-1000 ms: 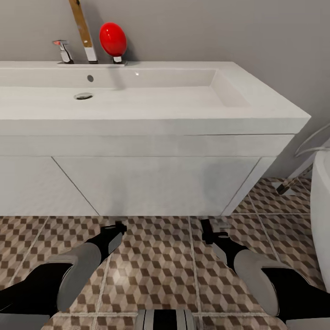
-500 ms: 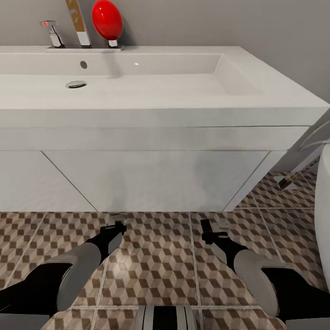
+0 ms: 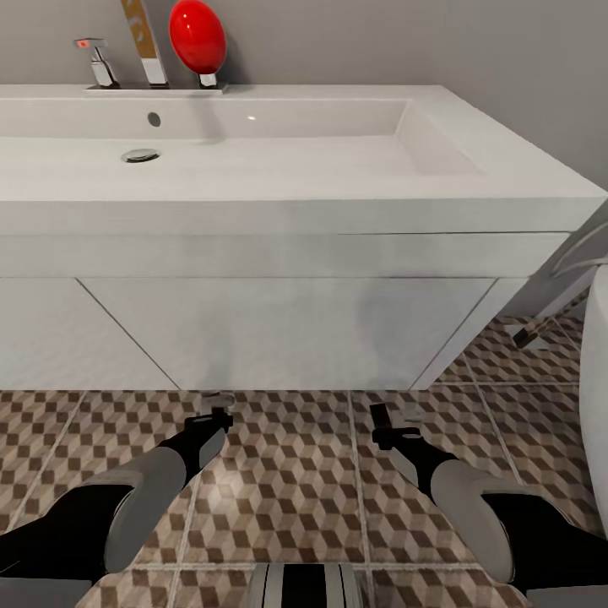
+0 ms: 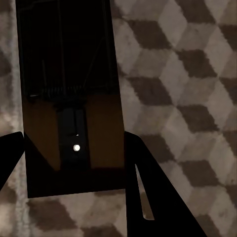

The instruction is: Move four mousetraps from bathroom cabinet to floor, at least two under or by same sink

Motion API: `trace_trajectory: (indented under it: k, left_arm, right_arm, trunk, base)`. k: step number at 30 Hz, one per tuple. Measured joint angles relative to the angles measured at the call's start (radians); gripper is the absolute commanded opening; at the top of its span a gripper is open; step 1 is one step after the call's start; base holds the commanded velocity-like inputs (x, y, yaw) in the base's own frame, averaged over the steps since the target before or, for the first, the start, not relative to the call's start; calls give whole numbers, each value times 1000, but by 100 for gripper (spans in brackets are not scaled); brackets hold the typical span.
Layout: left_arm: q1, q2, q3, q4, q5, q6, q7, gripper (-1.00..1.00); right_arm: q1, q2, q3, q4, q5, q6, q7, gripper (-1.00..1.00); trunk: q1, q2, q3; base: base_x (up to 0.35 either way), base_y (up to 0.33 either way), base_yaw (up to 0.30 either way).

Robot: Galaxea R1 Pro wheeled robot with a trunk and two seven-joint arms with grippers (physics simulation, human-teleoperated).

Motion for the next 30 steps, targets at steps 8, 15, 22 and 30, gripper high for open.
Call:
trace_trajectory:
  k: [8, 15, 22, 30]
  left_arm:
    - [0, 0, 0, 1, 0, -1, 0, -100]
    - [0, -2, 0, -3, -3, 1, 3, -100]
    - [0, -27, -2, -17, -8, 6, 7, -100]
    - [0, -39, -4, -20, -11, 4, 9, -100]
  right_arm:
    - [0, 0, 0, 0, 0, -1, -3, -100]
    - [0, 0, 0, -4, 9, -9, -9, -100]
    - [0, 7, 0, -17, 11, -5, -16, -100]
    - [0, 8, -1, -23, 7, -8, -17, -100]
  trunk:
    - [0, 0, 0]
    - [1, -1, -11]
    - [5, -2, -39]
    - [5, -3, -43]
  base:
    - [0, 0, 0]
    - [0, 0, 0]
    - [0, 0, 0]
    - [0, 0, 0]
